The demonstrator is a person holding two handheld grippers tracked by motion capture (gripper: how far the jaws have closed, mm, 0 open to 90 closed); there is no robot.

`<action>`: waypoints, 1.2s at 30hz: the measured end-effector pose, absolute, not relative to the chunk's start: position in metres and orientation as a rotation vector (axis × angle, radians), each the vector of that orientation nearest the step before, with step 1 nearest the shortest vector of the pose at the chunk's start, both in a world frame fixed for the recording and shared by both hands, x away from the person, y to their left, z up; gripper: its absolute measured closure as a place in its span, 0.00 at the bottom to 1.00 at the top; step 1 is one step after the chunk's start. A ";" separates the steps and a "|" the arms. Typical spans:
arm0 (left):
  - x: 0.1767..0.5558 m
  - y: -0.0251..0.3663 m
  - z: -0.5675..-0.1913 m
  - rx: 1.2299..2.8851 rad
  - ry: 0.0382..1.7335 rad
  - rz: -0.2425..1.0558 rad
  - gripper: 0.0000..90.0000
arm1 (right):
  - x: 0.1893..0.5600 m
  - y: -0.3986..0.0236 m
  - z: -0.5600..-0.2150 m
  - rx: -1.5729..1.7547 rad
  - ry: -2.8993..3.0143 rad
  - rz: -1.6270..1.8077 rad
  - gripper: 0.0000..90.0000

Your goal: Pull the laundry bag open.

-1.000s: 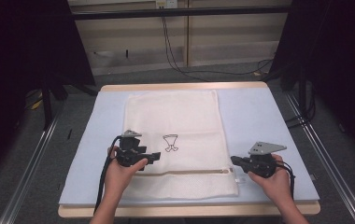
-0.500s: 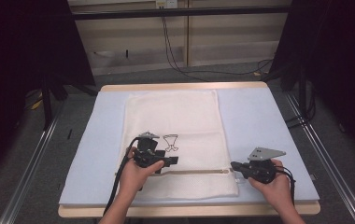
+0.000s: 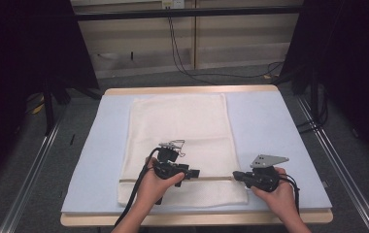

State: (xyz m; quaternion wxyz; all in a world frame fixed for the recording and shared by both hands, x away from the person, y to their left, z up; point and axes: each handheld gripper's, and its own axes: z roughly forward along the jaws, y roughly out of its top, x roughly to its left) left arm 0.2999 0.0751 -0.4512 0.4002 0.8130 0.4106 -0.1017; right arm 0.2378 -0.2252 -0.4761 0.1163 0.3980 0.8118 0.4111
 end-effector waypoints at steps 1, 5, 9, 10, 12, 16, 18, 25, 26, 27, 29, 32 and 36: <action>0.299 0.073 -0.451 2.059 1.038 -0.251 0.51 | 0.238 -0.224 -0.477 1.165 2.375 1.208 1.00; 0.297 0.060 -0.455 2.074 1.001 -0.318 0.51 | 0.241 -0.219 -0.477 1.144 2.390 1.186 1.00; 0.296 0.048 -0.460 2.092 0.986 -0.355 0.52 | 0.242 -0.219 -0.478 1.145 2.387 1.185 1.00; 0.296 0.045 -0.462 2.085 0.999 -0.365 0.52 | 0.242 -0.219 -0.478 1.148 2.387 1.193 1.00; 0.297 0.042 -0.464 2.089 1.000 -0.391 0.55 | 0.243 -0.220 -0.477 1.143 2.381 1.181 1.00; 0.298 0.034 -0.467 2.038 1.031 -0.426 0.57 | 0.244 -0.225 -0.475 1.152 2.361 1.155 1.00; 0.299 0.029 -0.468 2.040 1.039 -0.432 0.59 | 0.244 -0.226 -0.475 1.152 2.361 1.148 1.00; 0.302 0.017 -0.468 2.049 1.062 -0.421 0.64 | 0.244 -0.226 -0.476 1.125 2.379 1.106 1.00; 0.302 0.016 -0.467 2.047 1.062 -0.419 0.64 | 0.244 -0.227 -0.475 1.129 2.373 1.106 1.00; 0.302 0.015 -0.467 2.054 1.054 -0.418 0.66 | 0.244 -0.228 -0.474 1.133 2.370 1.106 1.00; 0.302 0.012 -0.465 2.075 1.046 -0.407 0.70 | 0.245 -0.230 -0.473 1.129 2.360 1.095 1.00; 0.302 0.009 -0.464 2.087 1.042 -0.411 0.73 | 0.245 -0.231 -0.474 1.138 2.364 1.081 1.00; 0.303 0.004 -0.467 2.073 1.090 -0.437 0.74 | 0.245 -0.231 -0.477 1.144 2.376 1.069 1.00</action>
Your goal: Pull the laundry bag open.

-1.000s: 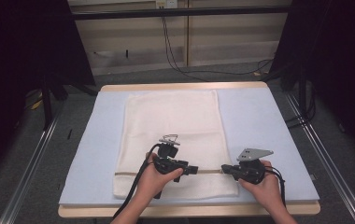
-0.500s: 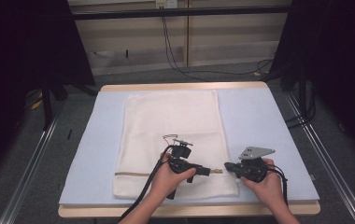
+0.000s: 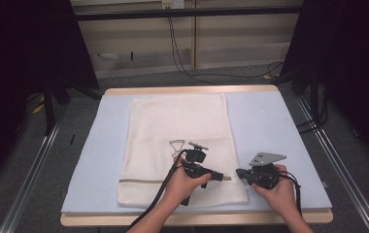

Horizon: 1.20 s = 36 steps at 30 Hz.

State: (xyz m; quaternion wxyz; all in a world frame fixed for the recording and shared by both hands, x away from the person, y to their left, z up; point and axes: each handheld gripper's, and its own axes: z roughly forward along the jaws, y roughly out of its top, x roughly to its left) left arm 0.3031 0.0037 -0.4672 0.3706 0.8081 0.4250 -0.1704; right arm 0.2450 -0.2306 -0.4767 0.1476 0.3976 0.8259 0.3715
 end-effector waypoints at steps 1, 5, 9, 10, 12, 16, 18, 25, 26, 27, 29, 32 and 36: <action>0.304 0.003 -0.468 2.084 1.087 -0.445 0.74 | 0.245 -0.231 -0.477 1.146 2.374 1.074 1.00; 0.305 -0.001 -0.470 2.098 1.083 -0.460 0.74 | 0.246 -0.231 -0.478 1.148 2.372 1.077 1.00; 0.305 -0.007 -0.471 2.083 1.117 -0.467 0.74 | 0.246 -0.232 -0.479 1.156 2.374 1.078 1.00; 0.306 -0.007 -0.472 2.107 1.094 -0.471 0.75 | 0.246 -0.231 -0.479 1.156 2.373 1.078 1.00; 0.307 -0.010 -0.474 2.085 1.117 -0.492 0.75 | 0.246 -0.231 -0.479 1.161 2.373 1.080 1.00; 0.308 -0.015 -0.478 2.057 1.153 -0.520 0.80 | 0.246 -0.232 -0.480 1.166 2.370 1.088 1.00; 0.309 -0.018 -0.479 2.037 1.168 -0.551 0.82 | 0.246 -0.232 -0.480 1.168 2.368 1.088 1.00; 0.308 -0.025 -0.481 2.061 1.162 -0.524 0.88 | 0.246 -0.232 -0.480 1.178 2.365 1.087 1.00; 0.309 -0.025 -0.481 2.063 1.171 -0.518 0.91 | 0.246 -0.232 -0.480 1.177 2.365 1.086 1.00; 0.310 -0.025 -0.482 2.057 1.175 -0.536 0.93 | 0.246 -0.231 -0.480 1.175 2.367 1.087 1.00; 0.311 -0.024 -0.483 2.051 1.172 -0.541 0.95 | 0.245 -0.231 -0.480 1.172 2.370 1.081 1.00; 0.310 -0.023 -0.481 2.043 1.169 -0.561 0.97 | 0.245 -0.230 -0.481 1.157 2.375 1.069 1.00; 0.312 -0.021 -0.479 2.053 1.189 -0.558 0.97 | 0.245 -0.229 -0.481 1.128 2.384 1.047 1.00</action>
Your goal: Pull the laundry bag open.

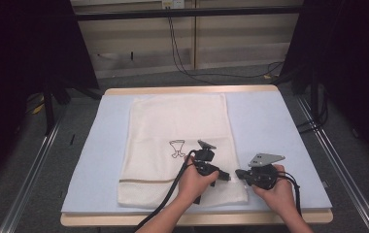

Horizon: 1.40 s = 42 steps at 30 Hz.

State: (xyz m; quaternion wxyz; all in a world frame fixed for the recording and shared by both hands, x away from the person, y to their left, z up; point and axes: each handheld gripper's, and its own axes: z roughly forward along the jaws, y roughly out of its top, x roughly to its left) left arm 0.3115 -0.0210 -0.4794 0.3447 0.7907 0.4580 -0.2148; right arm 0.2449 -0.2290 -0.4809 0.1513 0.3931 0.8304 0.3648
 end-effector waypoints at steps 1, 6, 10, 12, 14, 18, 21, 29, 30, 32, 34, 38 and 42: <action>0.312 -0.020 -0.478 2.037 1.206 -0.576 0.97 | 0.245 -0.228 -0.480 1.126 2.389 1.043 1.00; 0.314 -0.010 -0.474 2.054 1.214 -0.562 0.97 | 0.245 -0.228 -0.480 1.104 2.395 1.026 1.00; 0.316 -0.003 -0.472 2.050 1.222 -0.576 0.97 | 0.245 -0.229 -0.480 1.118 2.398 1.038 1.00; 0.316 0.000 -0.471 2.068 1.219 -0.563 0.97 | 0.245 -0.229 -0.480 1.115 2.401 1.035 1.00; 0.317 0.002 -0.470 2.066 1.216 -0.577 0.97 | 0.245 -0.229 -0.480 1.116 2.400 1.035 1.00; 0.318 0.006 -0.470 2.056 1.227 -0.578 0.97 | 0.245 -0.229 -0.480 1.116 2.395 1.038 1.00; 0.319 0.011 -0.470 2.055 1.231 -0.583 0.97 | 0.245 -0.229 -0.480 1.114 2.402 1.039 1.00; 0.319 0.019 -0.466 2.051 1.236 -0.581 0.97 | 0.245 -0.228 -0.480 1.106 2.399 1.027 1.00; 0.319 0.020 -0.466 2.053 1.242 -0.570 0.97 | 0.245 -0.228 -0.480 1.107 2.398 1.026 1.00; 0.319 0.022 -0.465 2.044 1.254 -0.565 0.97 | 0.245 -0.228 -0.480 1.103 2.399 1.028 1.00; 0.320 0.024 -0.464 2.037 1.265 -0.580 0.97 | 0.245 -0.228 -0.480 1.102 2.400 1.024 1.00; 0.323 0.031 -0.464 2.072 1.237 -0.580 0.97 | 0.245 -0.229 -0.480 1.110 2.404 1.027 1.00; 0.323 0.036 -0.464 2.066 1.260 -0.579 0.97 | 0.245 -0.228 -0.480 1.109 2.407 1.027 1.00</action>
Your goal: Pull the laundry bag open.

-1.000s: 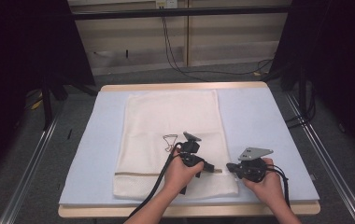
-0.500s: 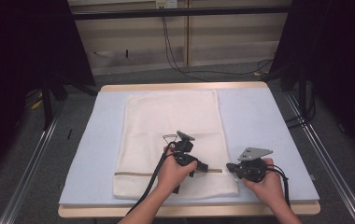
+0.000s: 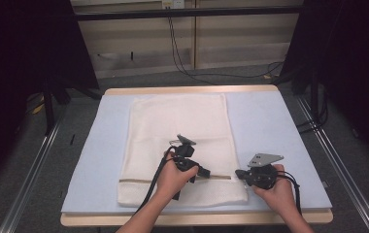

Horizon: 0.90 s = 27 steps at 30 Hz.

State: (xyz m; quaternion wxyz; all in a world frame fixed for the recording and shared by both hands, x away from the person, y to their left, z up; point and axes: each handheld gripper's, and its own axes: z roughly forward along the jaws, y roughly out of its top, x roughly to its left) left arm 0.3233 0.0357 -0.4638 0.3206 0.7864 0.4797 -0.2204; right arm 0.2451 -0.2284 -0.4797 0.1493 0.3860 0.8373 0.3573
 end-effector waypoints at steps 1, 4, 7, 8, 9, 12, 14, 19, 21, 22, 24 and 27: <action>0.323 0.037 -0.464 2.064 1.267 -0.574 0.97 | 0.246 -0.229 -0.480 1.090 2.407 1.032 1.00; 0.324 0.041 -0.463 2.062 1.265 -0.592 0.97 | 0.246 -0.229 -0.480 1.087 2.407 1.031 1.00; 0.324 0.044 -0.463 2.055 1.278 -0.587 0.97 | 0.246 -0.229 -0.480 1.086 2.409 1.031 1.00; 0.324 0.045 -0.463 2.055 1.283 -0.579 0.97 | 0.246 -0.229 -0.480 1.088 2.411 1.031 1.00; 0.324 0.046 -0.463 2.052 1.289 -0.579 0.97 | 0.247 -0.229 -0.480 1.091 2.413 1.029 1.00; 0.325 0.051 -0.463 2.056 1.287 -0.580 0.97 | 0.246 -0.228 -0.479 1.108 2.420 1.017 1.00; 0.326 0.054 -0.463 2.054 1.291 -0.581 0.97 | 0.246 -0.228 -0.479 1.104 2.419 1.014 1.00; 0.325 0.059 -0.464 2.047 1.302 -0.587 0.97 | 0.247 -0.229 -0.479 1.093 2.422 1.030 1.00; 0.325 0.060 -0.465 2.044 1.299 -0.590 0.97 | 0.247 -0.229 -0.479 1.093 2.422 1.032 1.00; 0.324 0.059 -0.466 2.029 1.309 -0.591 0.97 | 0.247 -0.229 -0.479 1.093 2.420 1.029 1.00; 0.323 0.061 -0.467 2.038 1.295 -0.597 0.97 | 0.247 -0.229 -0.479 1.087 2.421 1.032 1.00; 0.323 0.063 -0.468 2.035 1.292 -0.586 0.97 | 0.247 -0.229 -0.479 1.087 2.419 1.031 1.00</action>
